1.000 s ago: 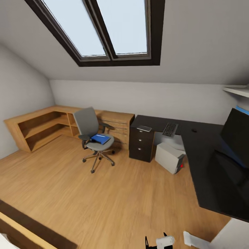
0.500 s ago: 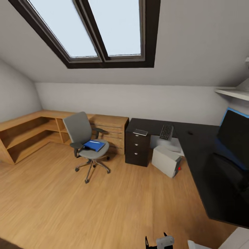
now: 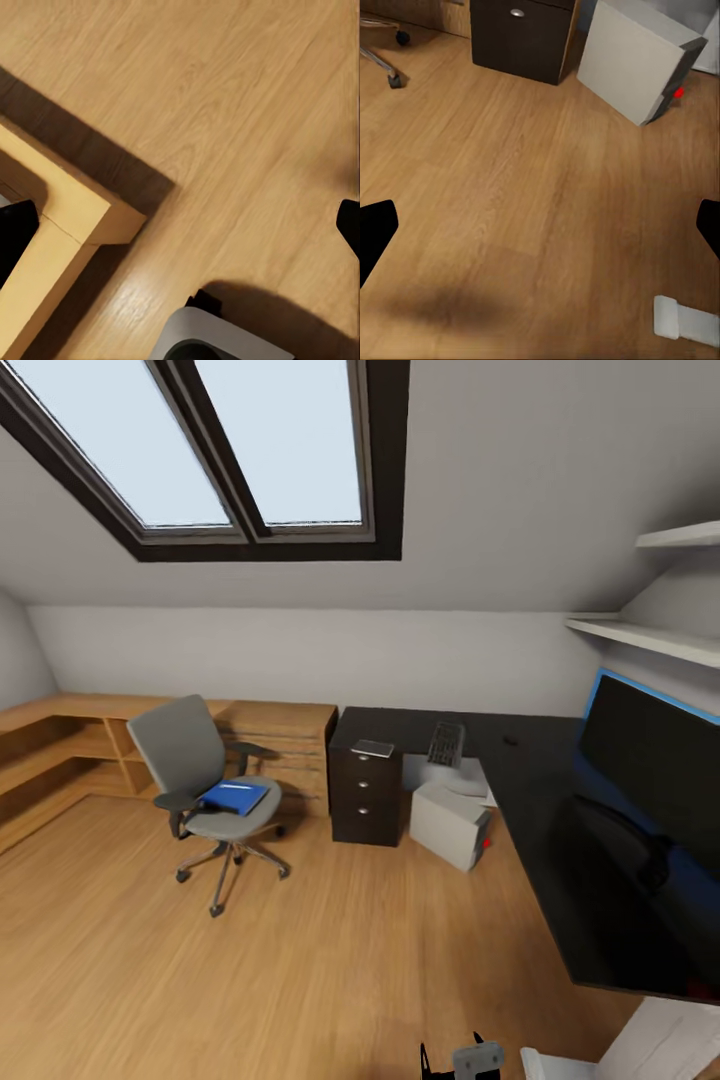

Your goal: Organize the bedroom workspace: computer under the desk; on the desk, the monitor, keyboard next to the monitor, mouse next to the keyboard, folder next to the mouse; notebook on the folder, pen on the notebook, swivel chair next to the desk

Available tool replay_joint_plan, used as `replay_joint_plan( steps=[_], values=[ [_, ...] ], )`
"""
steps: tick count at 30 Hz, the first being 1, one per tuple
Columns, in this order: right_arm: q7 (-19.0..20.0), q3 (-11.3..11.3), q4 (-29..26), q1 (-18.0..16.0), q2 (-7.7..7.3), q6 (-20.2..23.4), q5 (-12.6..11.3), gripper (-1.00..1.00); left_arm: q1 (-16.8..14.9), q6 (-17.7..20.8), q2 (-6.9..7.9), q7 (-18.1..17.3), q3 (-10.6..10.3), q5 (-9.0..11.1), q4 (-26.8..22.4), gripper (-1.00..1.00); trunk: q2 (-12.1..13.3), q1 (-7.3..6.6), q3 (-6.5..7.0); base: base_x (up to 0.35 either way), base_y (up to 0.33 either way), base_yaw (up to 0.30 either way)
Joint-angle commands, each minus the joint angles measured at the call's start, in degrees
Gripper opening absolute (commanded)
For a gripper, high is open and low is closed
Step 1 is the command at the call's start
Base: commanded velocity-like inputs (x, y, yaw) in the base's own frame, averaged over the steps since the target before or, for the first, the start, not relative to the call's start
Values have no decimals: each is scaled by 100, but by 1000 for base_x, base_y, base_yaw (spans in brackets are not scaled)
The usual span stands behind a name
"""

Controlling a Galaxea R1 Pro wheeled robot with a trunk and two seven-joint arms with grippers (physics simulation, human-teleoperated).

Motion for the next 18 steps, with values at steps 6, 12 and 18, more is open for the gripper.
replay_joint_plan(
  steps=[6,12,18],
  values=[
    [-9,40,7,-7,2,-14,-87,100,-3,-22,2,29,-28,35,-1,100,-8,4,12,291,0,-272],
    [-9,44,2,-7,2,-15,-347,100,-3,-21,2,29,-29,35,-1,100,-8,4,33,327,0,-273],
    [-9,51,-1,-7,2,-19,-568,100,-3,-15,2,29,-29,35,-1,100,-8,4,52,333,0,-273]
  ],
)
